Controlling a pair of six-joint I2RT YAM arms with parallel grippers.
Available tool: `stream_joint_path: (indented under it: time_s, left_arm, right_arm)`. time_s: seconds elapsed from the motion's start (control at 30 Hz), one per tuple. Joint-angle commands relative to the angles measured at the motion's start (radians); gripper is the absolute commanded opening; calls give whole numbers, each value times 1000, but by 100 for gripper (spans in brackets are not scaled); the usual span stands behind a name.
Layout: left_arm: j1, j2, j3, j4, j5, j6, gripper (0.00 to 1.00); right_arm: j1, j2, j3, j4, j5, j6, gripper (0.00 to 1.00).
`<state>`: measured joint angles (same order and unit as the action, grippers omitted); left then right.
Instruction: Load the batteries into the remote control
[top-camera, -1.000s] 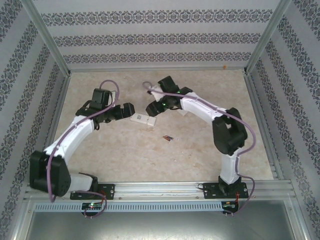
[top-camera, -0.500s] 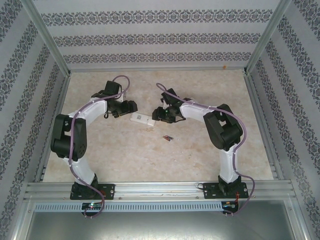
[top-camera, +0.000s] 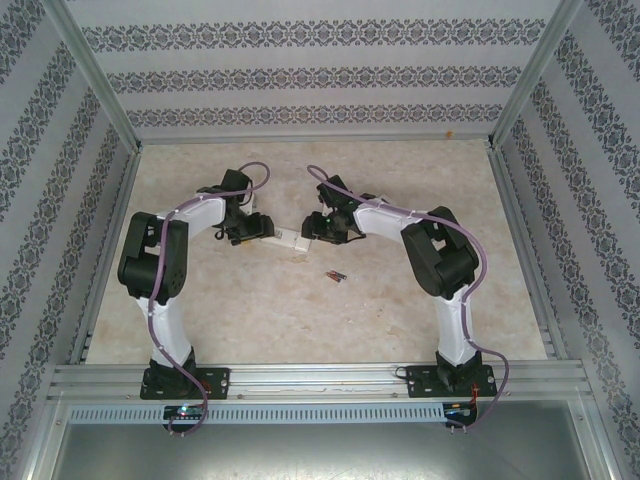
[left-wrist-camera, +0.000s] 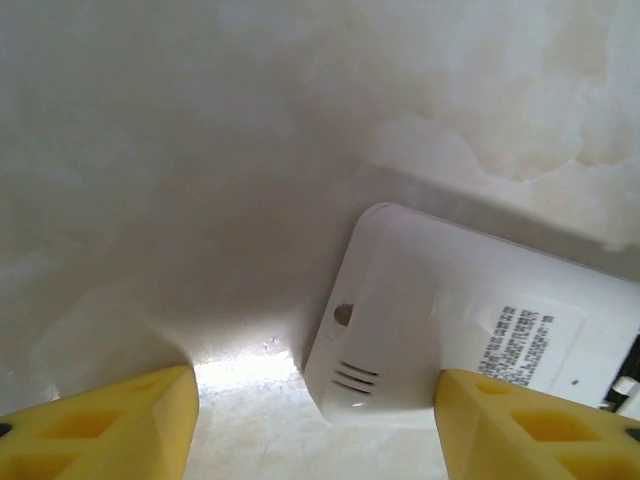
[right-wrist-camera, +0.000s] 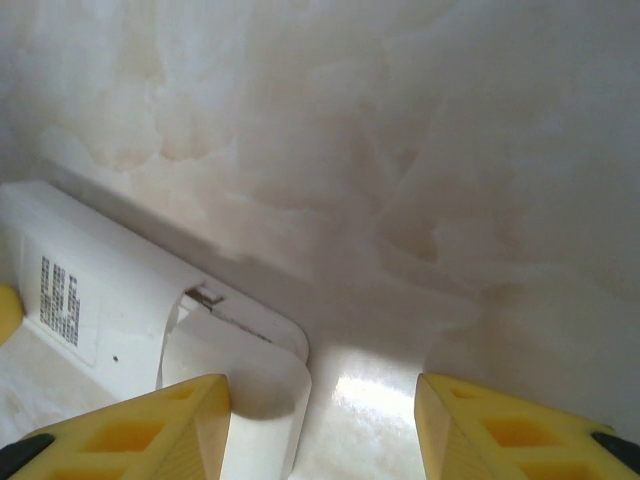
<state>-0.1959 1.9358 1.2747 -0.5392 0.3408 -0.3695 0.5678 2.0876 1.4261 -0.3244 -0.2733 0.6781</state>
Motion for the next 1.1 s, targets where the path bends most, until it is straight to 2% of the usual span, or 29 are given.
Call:
stream_joint_path:
  time_s: [0.0,0.5,0.77,1.07]
  left_arm:
    - [-17,37,-4,-39,-27,28,63]
    - [-17,30,-8,-30,-43,42,62]
    - [-17,20,-9,-25,-27,36,62]
    - [-17,16,-9,-23,-23,35,63]
  right_arm:
    - [12,32,46,-39,52,-3,52]
    - [16,58,130,-90,91,-40,52]
    - [54,-21,57,-70,52,-25,58]
    - [57,35,70,-82,74,-24,59]
